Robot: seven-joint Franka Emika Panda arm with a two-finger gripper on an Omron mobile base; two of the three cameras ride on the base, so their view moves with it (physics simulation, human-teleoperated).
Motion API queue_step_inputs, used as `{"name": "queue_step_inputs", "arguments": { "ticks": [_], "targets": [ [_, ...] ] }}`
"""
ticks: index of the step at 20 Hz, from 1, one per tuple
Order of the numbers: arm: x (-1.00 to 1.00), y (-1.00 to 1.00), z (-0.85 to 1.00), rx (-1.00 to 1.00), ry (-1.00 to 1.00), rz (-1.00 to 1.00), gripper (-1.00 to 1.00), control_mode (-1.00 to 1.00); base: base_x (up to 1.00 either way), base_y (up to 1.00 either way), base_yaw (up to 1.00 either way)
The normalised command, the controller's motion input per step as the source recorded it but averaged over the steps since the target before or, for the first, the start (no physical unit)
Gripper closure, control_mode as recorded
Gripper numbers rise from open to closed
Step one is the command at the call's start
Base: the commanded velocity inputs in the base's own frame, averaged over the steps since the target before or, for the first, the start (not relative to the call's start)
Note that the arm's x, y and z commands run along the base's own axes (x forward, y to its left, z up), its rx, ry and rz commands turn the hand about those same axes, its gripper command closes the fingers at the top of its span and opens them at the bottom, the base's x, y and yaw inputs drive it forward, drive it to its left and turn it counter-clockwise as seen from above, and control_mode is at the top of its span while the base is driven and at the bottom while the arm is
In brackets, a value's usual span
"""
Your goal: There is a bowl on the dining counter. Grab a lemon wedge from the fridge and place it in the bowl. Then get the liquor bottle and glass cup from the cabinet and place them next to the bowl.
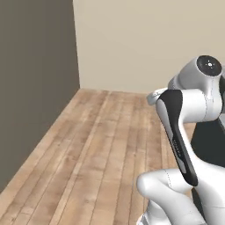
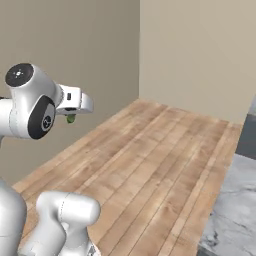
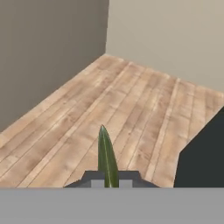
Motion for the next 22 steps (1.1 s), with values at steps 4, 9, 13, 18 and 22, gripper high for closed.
{"name": "queue_step_inputs", "arguments": {
  "ticks": [4, 9, 13, 18, 22],
  "targets": [
    [0.00, 0.00, 0.00, 0.00, 0.00, 0.00, 1.00, 1.00, 0.86, 0.31, -0.56],
    [0.00, 0.00, 0.00, 0.00, 0.00, 0.00, 1.00, 1.00, 0.74, 0.41, -0.55],
    [0.00, 0.00, 0.00, 0.00, 0.00, 0.00, 1.00, 1.00, 0.54, 0.55, -0.53],
    [0.00, 0.00, 0.00, 0.00, 0.00, 0.00, 1.00, 1.00, 0.47, 0.67, -0.48],
    [0.00, 0.00, 0.00, 0.00, 0.00, 0.00, 1.00, 1.00, 0.55, 0.76, -0.46]
  ]
}}
